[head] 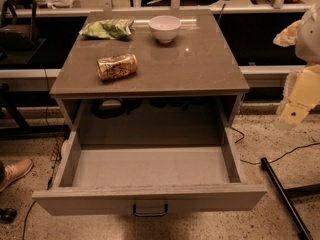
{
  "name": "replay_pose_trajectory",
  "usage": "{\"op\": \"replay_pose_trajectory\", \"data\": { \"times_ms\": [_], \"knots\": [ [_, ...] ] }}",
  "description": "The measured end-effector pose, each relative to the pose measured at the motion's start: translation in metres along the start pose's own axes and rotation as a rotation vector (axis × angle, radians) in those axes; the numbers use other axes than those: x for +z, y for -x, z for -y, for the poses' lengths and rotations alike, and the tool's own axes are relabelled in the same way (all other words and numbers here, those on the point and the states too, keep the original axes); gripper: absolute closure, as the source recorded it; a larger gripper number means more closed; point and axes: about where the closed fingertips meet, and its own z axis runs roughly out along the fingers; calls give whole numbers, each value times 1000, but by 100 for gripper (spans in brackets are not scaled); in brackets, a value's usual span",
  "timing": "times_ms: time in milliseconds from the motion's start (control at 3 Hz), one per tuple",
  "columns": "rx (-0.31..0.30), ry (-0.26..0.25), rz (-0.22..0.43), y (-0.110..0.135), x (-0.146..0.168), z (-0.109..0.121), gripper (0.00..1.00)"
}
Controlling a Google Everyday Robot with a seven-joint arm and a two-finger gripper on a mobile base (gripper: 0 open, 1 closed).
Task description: Place orange can into top drawer
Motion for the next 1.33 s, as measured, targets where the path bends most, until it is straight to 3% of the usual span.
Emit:
{"op": "replay_pose_trajectory", "data": {
  "times_ms": [333,667,1000,1333],
  "knots": [
    [-52,0,164,57,19,30,0],
    [-109,-3,308,134,37,54,0],
    [-215,25,384,209,54,60,0],
    [-234,32,393,221,56,59,0]
  ]
}}
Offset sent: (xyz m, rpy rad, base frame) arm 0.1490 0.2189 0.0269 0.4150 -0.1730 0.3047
